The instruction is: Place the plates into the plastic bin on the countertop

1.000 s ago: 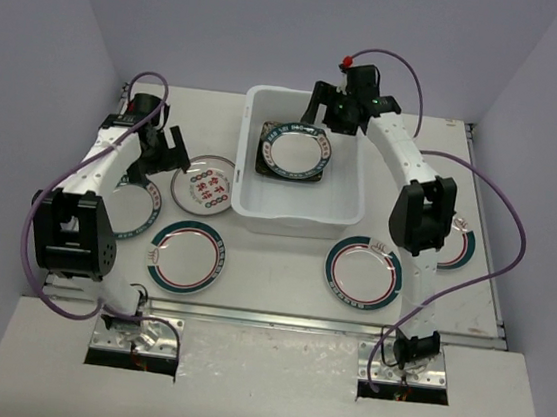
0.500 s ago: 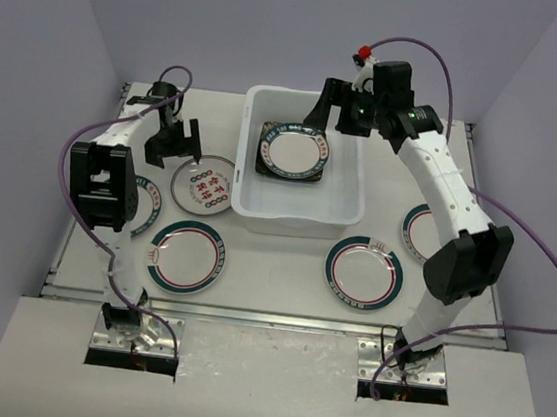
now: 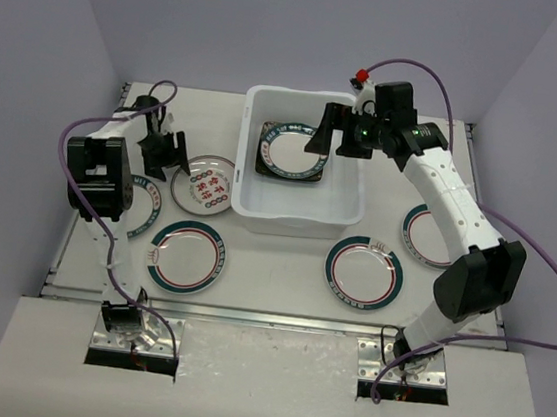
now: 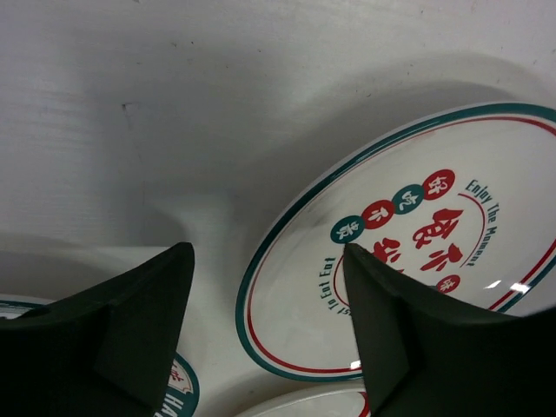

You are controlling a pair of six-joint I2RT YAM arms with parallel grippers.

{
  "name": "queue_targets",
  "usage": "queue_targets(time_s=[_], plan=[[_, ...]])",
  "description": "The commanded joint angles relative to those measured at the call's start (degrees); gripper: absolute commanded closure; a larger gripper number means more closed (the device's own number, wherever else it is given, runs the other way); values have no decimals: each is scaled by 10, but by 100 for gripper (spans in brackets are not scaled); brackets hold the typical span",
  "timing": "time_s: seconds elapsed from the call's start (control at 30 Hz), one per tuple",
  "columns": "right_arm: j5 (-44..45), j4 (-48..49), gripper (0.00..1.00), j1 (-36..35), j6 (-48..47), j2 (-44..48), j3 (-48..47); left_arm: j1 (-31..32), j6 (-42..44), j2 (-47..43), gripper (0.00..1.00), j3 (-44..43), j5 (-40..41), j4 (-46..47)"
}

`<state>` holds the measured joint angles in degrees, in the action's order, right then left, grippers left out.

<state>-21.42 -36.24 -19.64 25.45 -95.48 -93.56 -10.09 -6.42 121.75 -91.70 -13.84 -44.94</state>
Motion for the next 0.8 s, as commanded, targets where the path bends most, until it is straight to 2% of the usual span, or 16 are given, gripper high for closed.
queue_targets(time_s=[0.0, 0.17, 0.27, 0.3, 0.33, 0.43, 0.57, 0.67, 0.77], plan=[[-15, 23, 1, 0, -8, 35, -3, -1, 6, 0, 42, 9, -42, 28], [-15, 27, 1, 1, -6, 43, 0, -6, -1, 15, 61, 27, -39, 30], [-10, 26, 1, 1, -6, 49, -1, -16, -6, 19, 69, 38, -29, 34], [-9, 27, 1, 1, -6, 51, 0, -16, -8, 19, 75, 38, -27, 34], [-5, 27, 1, 0, -5, 54, 1, -19, -11, 21, 89, 41, -14, 33], [-4, 27, 1, 1, -4, 59, 5, -30, -19, 19, 99, 44, 7, 33], [0, 27, 1, 1, -1, 66, 11, -40, -34, 10, 100, 38, -15, 37], [-2, 28, 1, 1, 1, 68, 10, -56, -68, -21, 100, 46, -106, 63], [-8, 29, 1, 1, 7, 69, 8, -63, -97, -59, 100, 68, -157, 100]])
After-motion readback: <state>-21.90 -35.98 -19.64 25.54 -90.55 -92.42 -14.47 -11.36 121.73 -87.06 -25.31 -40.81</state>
